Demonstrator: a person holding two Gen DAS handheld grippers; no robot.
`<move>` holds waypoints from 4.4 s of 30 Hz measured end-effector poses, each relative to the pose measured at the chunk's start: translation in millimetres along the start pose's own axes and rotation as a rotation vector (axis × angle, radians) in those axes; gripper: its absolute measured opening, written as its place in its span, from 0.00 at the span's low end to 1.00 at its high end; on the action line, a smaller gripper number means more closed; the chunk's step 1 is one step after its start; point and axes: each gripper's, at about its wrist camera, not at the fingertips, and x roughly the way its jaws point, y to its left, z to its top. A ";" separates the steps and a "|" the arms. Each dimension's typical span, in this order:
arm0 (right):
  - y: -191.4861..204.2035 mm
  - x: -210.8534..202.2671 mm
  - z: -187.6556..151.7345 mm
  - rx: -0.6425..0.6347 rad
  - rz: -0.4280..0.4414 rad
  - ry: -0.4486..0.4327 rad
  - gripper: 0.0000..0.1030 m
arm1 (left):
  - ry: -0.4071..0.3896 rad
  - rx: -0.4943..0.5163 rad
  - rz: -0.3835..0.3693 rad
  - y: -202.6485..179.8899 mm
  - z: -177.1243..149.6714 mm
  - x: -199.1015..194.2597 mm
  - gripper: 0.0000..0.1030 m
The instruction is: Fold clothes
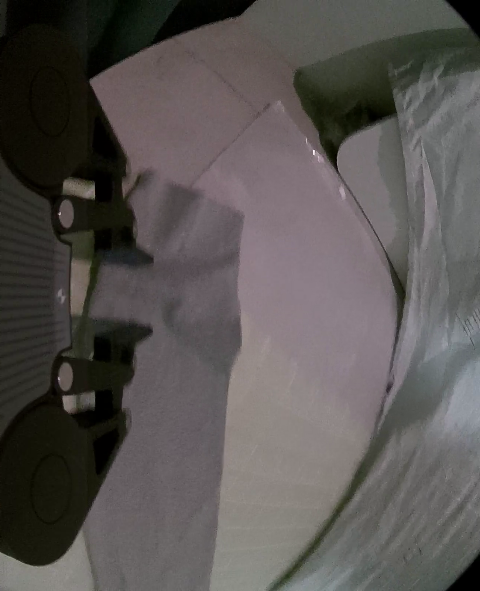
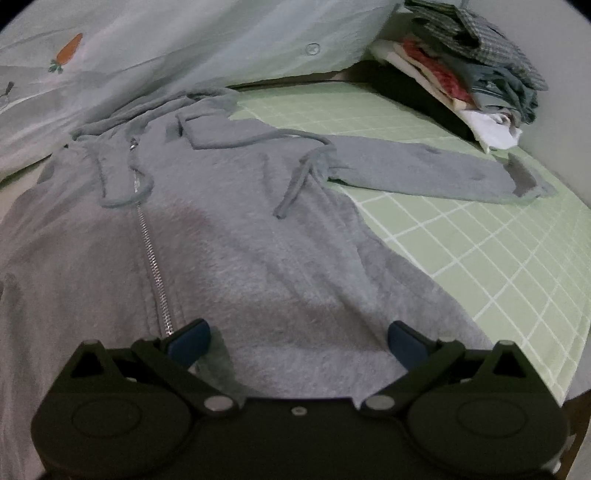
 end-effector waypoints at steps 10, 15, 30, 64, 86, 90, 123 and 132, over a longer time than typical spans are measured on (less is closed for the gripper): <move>-38.5 -5.7 14.7 -0.109 0.211 -0.049 1.00 | -0.022 0.247 -0.300 -158.6 -49.9 -64.1 0.76; -107.8 5.4 43.1 -0.102 0.238 -0.081 1.00 | 0.017 0.374 -0.350 -254.9 -115.4 -94.2 0.77; -357.4 98.2 113.1 0.214 0.058 -0.058 1.00 | 0.154 0.430 -0.304 -385.6 -252.9 -123.0 0.77; -432.7 144.1 167.1 0.023 0.057 -0.120 0.13 | 0.144 0.336 -0.115 -422.6 -272.9 -117.7 1.00; -450.9 65.0 156.2 0.067 -0.078 -0.278 0.16 | 0.120 0.341 -0.130 -416.0 -270.8 -113.9 1.00; -445.0 100.2 138.5 0.001 -0.153 -0.106 0.30 | 0.121 0.355 -0.141 -414.8 -269.4 -114.5 1.00; -151.5 6.4 37.6 -0.322 0.121 -0.019 0.97 | 0.001 -0.038 -0.024 -144.2 -161.3 -97.3 1.00; -92.3 -20.9 8.6 -0.261 0.043 -0.020 0.97 | -0.052 -0.152 0.016 -42.5 -96.6 -60.2 1.00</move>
